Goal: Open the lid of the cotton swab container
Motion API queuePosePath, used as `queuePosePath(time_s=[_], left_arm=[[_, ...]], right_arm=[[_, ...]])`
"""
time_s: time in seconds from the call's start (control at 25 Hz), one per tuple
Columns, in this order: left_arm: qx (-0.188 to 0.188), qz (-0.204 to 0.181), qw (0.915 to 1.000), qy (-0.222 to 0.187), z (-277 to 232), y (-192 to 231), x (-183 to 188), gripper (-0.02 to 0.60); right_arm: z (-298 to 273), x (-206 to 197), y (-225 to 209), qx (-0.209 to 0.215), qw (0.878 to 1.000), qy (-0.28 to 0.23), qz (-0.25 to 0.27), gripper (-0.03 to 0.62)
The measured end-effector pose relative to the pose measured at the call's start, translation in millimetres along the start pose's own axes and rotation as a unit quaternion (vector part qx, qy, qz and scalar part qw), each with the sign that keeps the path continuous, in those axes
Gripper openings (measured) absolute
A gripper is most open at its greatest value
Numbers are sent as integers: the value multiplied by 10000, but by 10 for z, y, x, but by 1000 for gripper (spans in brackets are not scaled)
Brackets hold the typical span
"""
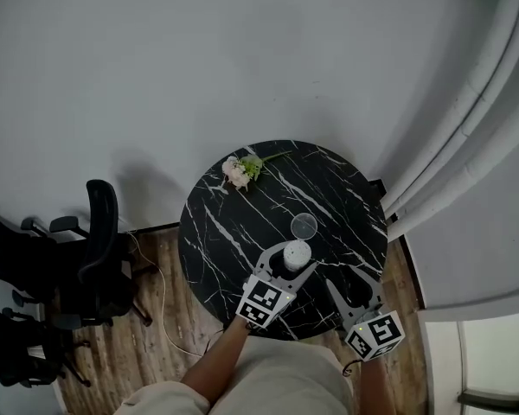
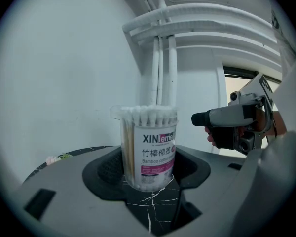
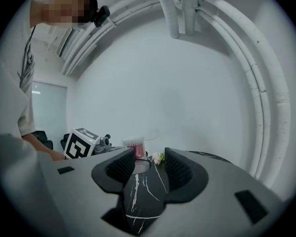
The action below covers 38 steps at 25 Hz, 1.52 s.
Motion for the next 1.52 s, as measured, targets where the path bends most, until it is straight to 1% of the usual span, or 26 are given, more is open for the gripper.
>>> queuePosePath(time_s=[0.2, 0.28, 0.32, 0.48, 0.8, 1.12, 1.24, 1.52], left_arm=[[-24, 55, 10000, 48, -25, -42, -44, 264], [-83, 71, 9999, 44, -43, -96, -44, 264], [-106, 64, 9999, 40, -43, -115, -45, 264], [-101, 57, 9999, 30, -4, -115, -57, 264], [9, 131, 9999, 47, 35, -38, -84, 264], [-220, 53, 9997, 66, -36, -177, -92, 264], [-242, 49, 9997, 84, -50, -183, -102, 264], [-274, 30, 9995, 131, -46, -204, -125, 264]], right_arm=[[8, -26, 14, -10, 10000, -63, -68, 151], [-18, -47, -14, -70, 9999, -66, -120, 91], [-44, -57, -22, -89, 9998, -70, -167, 74], [-125, -84, 0, -73, 9998, -53, -203, 40], [-170, -106, 9, -47, 9999, 47, -143, 34], [-111, -126, -7, -114, 9999, 90, -89, 34], [-92, -134, -45, -149, 9997, 90, -186, 34], [-48, -146, -103, -174, 9996, 127, -192, 34]])
Point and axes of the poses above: the fingertips, and each gripper's own axes: z backward along the fingers, y to its left, x out of its top, the point moved 2 cm from there along z, backward along the fingers, and after that the axes turned 2 degrees about -x, right-handed, at the moved point
